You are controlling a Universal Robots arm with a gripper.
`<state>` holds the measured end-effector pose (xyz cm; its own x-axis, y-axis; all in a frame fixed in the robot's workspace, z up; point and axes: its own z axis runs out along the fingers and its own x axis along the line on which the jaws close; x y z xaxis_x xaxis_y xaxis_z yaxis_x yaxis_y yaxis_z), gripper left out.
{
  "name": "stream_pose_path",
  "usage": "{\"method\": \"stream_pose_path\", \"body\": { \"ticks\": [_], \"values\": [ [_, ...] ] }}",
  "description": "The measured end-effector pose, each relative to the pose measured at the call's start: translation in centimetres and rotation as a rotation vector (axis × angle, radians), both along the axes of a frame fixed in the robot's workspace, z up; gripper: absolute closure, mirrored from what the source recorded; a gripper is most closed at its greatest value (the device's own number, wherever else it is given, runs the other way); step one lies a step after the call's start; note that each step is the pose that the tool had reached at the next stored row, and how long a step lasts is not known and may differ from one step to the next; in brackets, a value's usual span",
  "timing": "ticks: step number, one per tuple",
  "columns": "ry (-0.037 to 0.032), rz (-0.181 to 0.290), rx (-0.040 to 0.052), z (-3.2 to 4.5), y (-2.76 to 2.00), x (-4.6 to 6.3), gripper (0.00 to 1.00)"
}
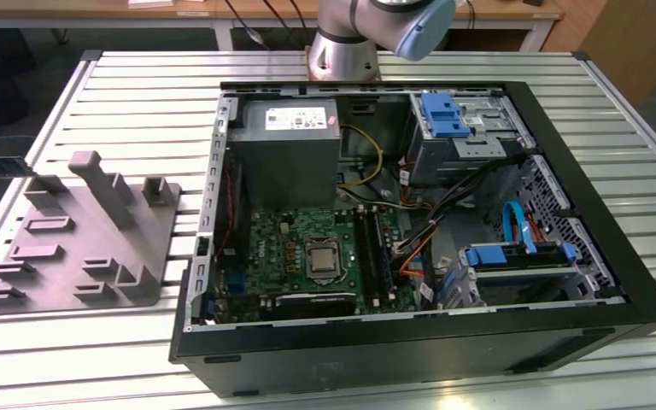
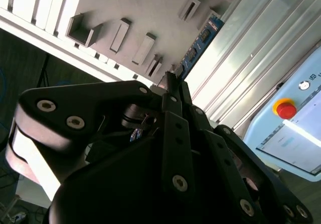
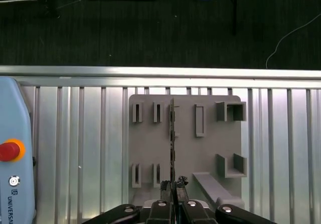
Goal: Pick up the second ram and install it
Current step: 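Pick up the second ram and move it above second insertion slot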
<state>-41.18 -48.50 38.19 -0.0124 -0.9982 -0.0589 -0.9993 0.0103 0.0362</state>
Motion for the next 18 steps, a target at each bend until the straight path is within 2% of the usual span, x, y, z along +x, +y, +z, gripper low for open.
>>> {"method": "stream_pose_path", "body": {
  "ticks": [8,18],
  "values": [
    [0.0005,0.0,0.0,0.0,0.0,3.0,0.86],
    [0.0005,0.0,0.0,0.0,0.0,5.8,0.86]
  ]
}}
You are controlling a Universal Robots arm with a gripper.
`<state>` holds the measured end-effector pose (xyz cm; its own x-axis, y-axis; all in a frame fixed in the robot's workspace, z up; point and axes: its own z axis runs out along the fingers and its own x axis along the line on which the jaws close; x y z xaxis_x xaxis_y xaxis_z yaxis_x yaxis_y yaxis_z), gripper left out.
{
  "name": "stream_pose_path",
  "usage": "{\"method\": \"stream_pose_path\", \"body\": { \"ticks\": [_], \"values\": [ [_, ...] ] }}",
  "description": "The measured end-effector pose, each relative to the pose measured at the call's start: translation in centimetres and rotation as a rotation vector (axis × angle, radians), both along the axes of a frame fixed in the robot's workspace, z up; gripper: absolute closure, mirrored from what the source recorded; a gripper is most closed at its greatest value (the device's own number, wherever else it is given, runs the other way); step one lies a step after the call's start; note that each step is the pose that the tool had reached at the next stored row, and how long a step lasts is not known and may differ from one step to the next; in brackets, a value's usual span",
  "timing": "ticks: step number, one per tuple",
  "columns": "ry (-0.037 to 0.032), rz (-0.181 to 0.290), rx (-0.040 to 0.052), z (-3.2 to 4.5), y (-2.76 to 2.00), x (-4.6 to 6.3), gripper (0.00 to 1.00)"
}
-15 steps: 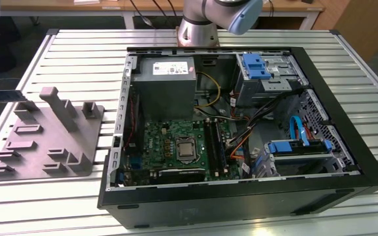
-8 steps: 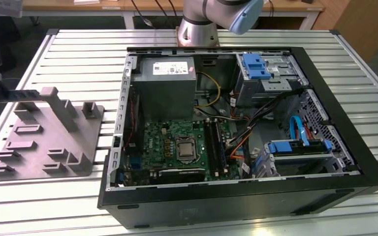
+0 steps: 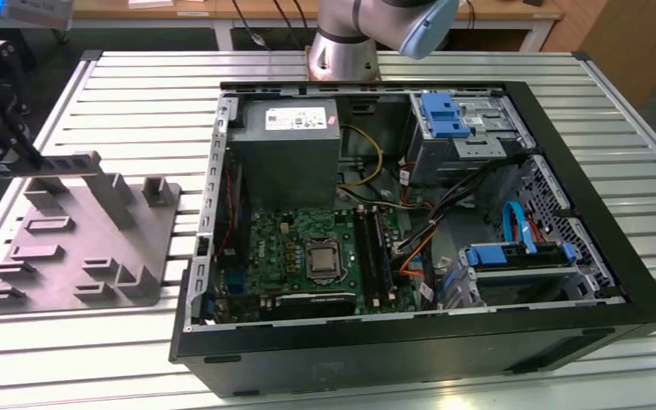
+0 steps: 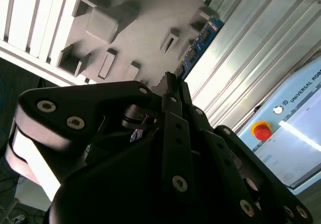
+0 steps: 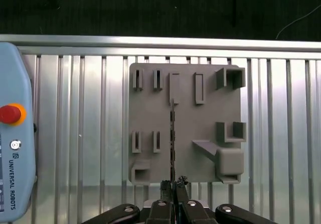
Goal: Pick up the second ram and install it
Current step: 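Pick up the second ram and move it above second insertion slot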
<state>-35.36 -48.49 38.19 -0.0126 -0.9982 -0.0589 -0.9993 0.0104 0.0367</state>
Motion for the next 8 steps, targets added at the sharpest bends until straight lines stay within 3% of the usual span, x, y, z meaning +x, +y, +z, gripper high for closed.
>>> {"method": "stream_pose_path", "body": {
  "ticks": [8],
  "values": [
    [0.0,0.0,0.0,0.0,0.0,2.1,0.86]
  ]
}}
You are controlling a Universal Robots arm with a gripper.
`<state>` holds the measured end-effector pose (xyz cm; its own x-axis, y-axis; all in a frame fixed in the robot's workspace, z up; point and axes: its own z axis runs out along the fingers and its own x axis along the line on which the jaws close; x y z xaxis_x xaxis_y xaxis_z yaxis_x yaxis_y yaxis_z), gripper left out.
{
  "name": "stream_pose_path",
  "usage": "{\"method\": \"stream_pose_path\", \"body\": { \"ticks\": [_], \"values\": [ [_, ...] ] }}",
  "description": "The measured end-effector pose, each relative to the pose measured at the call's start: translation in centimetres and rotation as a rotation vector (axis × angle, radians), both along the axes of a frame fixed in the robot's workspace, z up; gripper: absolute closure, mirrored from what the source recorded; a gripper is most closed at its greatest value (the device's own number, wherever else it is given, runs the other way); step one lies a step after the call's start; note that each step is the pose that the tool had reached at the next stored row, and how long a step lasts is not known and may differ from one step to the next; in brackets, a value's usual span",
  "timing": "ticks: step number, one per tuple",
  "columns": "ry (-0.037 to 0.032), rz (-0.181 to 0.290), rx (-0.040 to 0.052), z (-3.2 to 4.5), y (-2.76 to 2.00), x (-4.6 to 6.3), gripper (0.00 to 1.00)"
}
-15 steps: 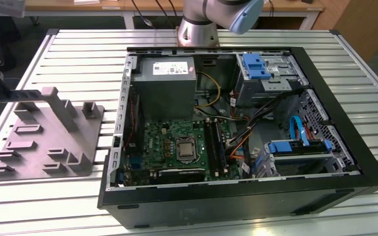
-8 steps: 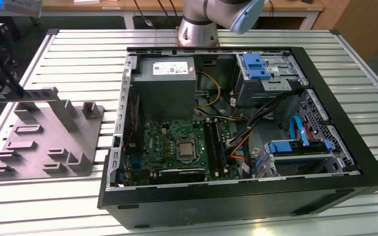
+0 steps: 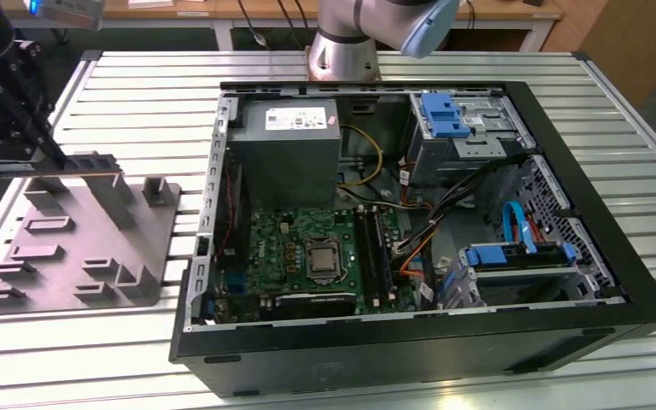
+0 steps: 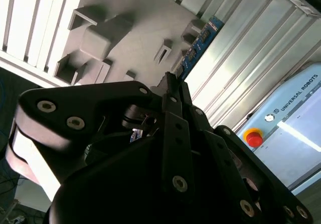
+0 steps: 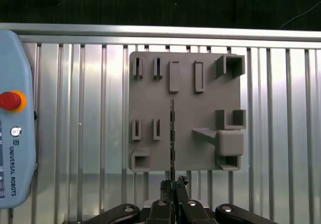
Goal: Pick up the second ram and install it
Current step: 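Pick up the second ram and move it above second insertion slot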
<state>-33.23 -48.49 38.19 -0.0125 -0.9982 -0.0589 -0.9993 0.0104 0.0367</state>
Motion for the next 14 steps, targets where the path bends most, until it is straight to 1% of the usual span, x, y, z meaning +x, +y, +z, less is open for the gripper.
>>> {"method": "stream_pose_path", "body": {
  "ticks": [14],
  "values": [
    [0.0,0.0,0.0,0.0,0.0,3.6,0.86]
  ]
}}
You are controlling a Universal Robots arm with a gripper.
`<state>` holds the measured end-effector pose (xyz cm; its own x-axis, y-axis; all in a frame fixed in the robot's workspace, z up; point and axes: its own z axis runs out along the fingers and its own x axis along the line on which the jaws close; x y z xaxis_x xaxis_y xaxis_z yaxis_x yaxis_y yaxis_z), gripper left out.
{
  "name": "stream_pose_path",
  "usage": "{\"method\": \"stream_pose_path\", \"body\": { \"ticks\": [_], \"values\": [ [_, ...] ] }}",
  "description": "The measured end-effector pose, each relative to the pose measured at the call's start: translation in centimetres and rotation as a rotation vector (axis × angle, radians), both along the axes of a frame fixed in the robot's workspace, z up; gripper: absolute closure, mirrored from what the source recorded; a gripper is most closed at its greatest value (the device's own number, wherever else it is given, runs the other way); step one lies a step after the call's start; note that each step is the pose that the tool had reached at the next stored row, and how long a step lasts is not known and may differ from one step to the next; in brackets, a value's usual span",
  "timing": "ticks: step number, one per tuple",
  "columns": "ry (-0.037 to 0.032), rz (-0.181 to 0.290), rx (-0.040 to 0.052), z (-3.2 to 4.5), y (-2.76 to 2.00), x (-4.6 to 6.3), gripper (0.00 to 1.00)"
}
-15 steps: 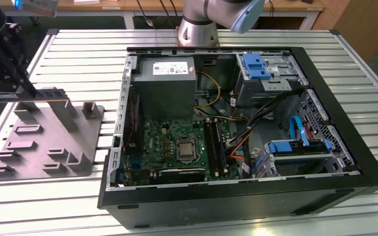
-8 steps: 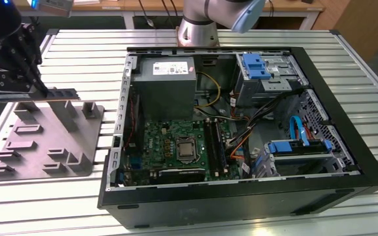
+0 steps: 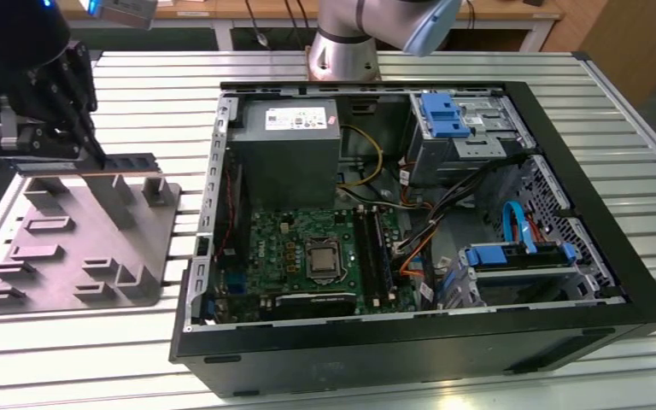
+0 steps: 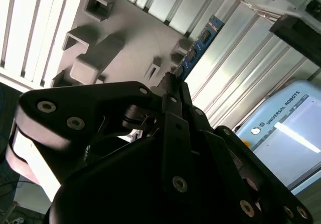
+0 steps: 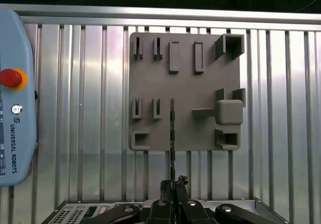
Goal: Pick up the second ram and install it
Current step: 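Pick up the second ram and move it above second insertion slot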
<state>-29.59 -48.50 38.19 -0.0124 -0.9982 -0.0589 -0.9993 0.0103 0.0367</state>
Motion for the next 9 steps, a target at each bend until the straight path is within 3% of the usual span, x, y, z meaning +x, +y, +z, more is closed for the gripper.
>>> {"method": "stream_pose_path", "body": {
  "ticks": [9],
  "values": [
    [0.0,0.0,0.0,0.0,0.0,2.3,0.86]
  ]
}}
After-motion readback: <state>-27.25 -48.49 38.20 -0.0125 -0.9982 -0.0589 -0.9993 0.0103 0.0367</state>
